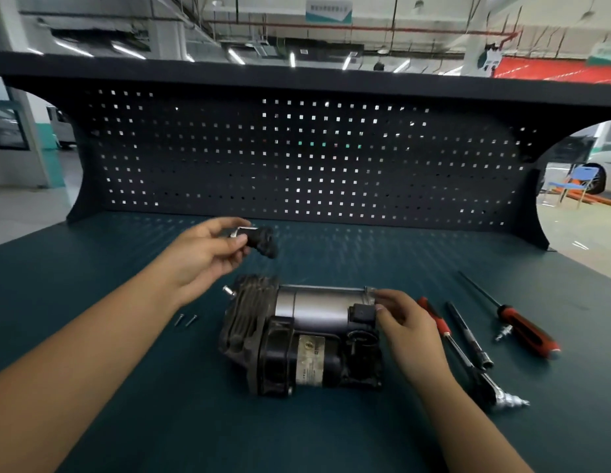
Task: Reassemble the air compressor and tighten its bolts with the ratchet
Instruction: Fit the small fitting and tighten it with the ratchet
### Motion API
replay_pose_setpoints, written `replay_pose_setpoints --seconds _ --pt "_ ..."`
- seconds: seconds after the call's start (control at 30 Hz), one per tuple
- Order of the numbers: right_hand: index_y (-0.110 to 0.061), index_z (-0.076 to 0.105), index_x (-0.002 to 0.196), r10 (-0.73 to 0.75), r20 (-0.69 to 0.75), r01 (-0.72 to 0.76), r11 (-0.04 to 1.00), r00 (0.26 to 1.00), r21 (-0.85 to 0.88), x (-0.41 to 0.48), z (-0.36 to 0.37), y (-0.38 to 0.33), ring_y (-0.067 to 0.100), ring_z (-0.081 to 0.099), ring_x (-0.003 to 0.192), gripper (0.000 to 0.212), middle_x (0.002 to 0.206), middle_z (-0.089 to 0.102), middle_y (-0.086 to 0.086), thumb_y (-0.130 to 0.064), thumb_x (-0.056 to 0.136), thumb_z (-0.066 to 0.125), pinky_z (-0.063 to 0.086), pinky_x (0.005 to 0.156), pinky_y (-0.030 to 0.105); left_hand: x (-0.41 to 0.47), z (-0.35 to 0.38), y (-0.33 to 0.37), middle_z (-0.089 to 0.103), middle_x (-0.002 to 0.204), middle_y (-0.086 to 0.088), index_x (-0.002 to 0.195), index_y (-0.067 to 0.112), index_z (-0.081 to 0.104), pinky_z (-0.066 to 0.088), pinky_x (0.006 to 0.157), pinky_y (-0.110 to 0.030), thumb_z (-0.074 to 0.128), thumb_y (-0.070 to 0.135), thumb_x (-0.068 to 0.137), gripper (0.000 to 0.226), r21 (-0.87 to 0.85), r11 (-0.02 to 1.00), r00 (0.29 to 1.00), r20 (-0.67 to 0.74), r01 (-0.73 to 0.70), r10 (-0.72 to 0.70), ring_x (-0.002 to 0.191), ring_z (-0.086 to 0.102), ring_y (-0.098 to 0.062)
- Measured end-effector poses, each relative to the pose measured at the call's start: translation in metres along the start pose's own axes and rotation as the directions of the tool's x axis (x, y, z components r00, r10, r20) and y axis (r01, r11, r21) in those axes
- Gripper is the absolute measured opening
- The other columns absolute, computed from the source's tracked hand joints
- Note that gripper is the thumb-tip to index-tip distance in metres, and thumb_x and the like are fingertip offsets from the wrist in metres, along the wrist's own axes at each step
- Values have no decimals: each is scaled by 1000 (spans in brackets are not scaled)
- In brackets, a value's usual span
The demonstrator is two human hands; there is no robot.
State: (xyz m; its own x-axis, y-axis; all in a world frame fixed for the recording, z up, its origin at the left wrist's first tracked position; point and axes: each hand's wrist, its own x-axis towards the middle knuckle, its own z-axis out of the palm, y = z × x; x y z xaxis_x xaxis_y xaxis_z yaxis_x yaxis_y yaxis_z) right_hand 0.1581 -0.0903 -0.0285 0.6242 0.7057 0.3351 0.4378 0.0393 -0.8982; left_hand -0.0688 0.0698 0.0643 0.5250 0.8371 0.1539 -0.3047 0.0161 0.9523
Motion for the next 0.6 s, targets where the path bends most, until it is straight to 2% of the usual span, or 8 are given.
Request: replay_pose_setpoints --seconds 0.07,0.17,0.3,0.37,0.43,0.5,0.53,0.6 --pt "-35 63 94 -101 -63 102 995 993 16 -5 -4 -10 -4 62 92 26 94 68 -17 -10 91 61 45 80 10 -20 21 1 70 75 -7 91 8 63 54 56 -17 54 -6 76 22 -188 974 988 117 126 -105 62 64 -12" --pt "-35 63 96 -282 -108 283 959 953 -10 -10 -13 -32 -4 59 96 26 102 65 -16 -10 90 63 43 82 7 -42 49 -5 66 81 -11 95 5 60 54 57 -18 52 -4 70 29 -294 921 949 259 254 -179 65 61 -15" --pt "-32 64 109 -354 104 309 902 930 302 -23 -22 -58 -2 63 100 25 106 70 -16 -17 89 61 47 80 11 -56 75 -19 67 78 -11 105 1 58 53 56 -18 49 -5 71 36 -378 857 909 356 351 -216 63 61 -15" --pt "-29 65 106 -372 138 311 891 918 332 -27 -26 -63 -1 64 94 25 100 71 -18 -16 84 64 48 78 12 -60 84 -24 67 80 -13 105 -1 59 54 57 -18 48 -5 72 35 -410 828 898 375 383 -230 62 62 -15" --pt "-28 66 99 -366 128 315 900 922 302 -28 -31 -66 -2 65 86 30 92 71 -18 -2 84 67 47 76 11 -62 92 -28 67 83 -14 102 -1 62 54 56 -18 50 -4 72 32 -421 817 895 377 395 -238 64 63 -16" --pt "-27 67 93 -335 89 300 913 938 278 -28 -35 -67 -4 65 81 32 84 72 -19 3 84 66 46 73 9 -62 97 -30 70 84 -11 97 2 64 54 55 -18 54 -2 75 25 -337 875 912 340 347 -230 65 65 -15" --pt "-28 67 91 -317 67 289 920 946 266 -28 -37 -68 -6 64 79 31 81 72 -19 2 84 66 45 72 8 -62 98 -30 70 84 -8 97 6 64 53 56 -19 56 -1 79 21 -225 933 931 302 279 -206 65 66 -14" --pt "-29 67 89 -280 38 263 935 959 236 -27 -39 -67 -7 64 77 29 79 72 -16 -1 84 68 45 70 6 -59 96 -31 70 89 -1 99 15 64 52 59 -19 57 1 88 19 152 987 968 233 57 -91 69 67 -11"
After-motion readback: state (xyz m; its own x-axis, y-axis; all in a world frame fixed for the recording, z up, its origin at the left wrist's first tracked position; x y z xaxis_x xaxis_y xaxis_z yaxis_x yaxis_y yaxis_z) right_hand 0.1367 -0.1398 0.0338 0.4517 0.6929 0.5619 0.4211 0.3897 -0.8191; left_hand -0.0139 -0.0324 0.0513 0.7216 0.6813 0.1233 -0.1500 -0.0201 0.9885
